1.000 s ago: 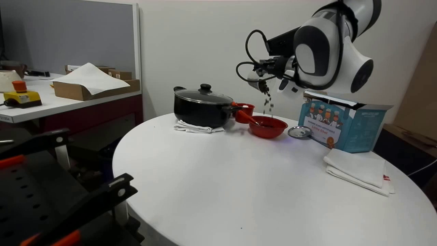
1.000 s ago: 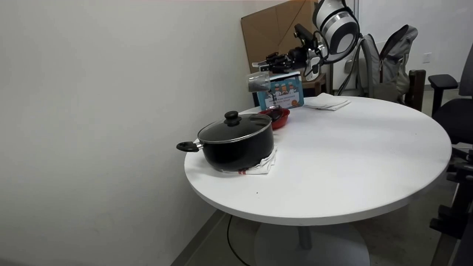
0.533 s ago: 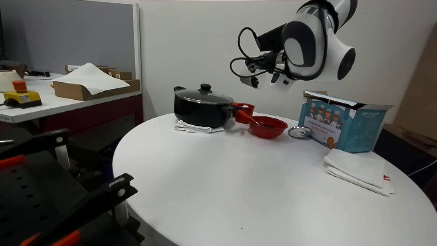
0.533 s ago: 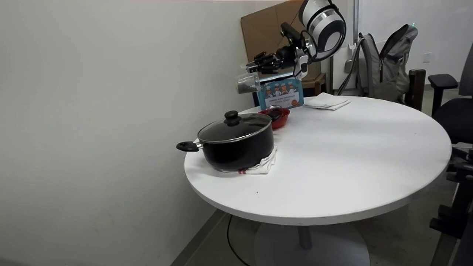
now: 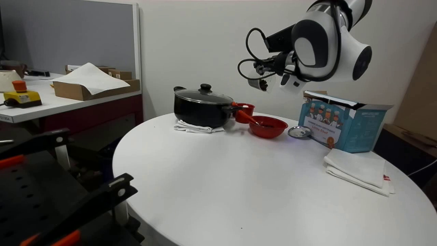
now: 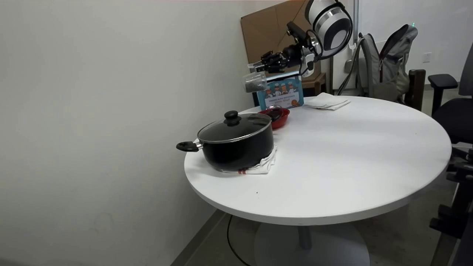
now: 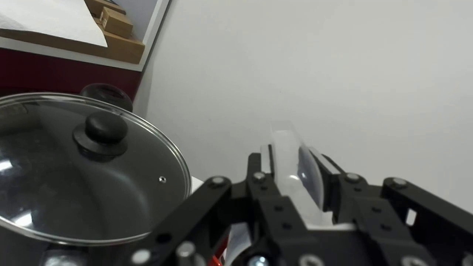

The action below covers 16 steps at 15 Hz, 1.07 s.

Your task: Pick up the jar and pour some of its contents in the bowl

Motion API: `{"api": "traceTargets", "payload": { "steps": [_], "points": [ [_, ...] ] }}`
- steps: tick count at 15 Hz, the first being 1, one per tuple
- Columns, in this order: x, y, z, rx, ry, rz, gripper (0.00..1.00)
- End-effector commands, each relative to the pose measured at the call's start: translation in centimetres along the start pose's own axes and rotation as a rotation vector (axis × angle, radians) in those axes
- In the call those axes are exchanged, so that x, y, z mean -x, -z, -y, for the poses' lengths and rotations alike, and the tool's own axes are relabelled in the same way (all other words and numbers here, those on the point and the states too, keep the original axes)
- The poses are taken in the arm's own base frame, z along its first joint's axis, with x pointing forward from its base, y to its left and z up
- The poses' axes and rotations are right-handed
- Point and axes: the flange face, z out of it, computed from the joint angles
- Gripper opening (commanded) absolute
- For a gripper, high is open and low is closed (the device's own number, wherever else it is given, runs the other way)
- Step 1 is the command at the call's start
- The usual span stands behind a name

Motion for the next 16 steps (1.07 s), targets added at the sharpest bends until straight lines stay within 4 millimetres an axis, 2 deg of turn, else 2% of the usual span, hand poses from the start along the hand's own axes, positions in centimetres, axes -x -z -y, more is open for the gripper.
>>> {"api": "traceTargets", "payload": {
  "steps": [1, 8, 16],
  "points": [
    [-0.5, -0.2, 0.3, -0.029, -0.018, 0.022, 0.13],
    [-1.3, -1.3, -0.2, -0.093, -0.043, 0.048, 0.13],
    [-2.0, -1.2, -0.7, -0.147, -0.065, 0.064, 0.13]
  ]
}}
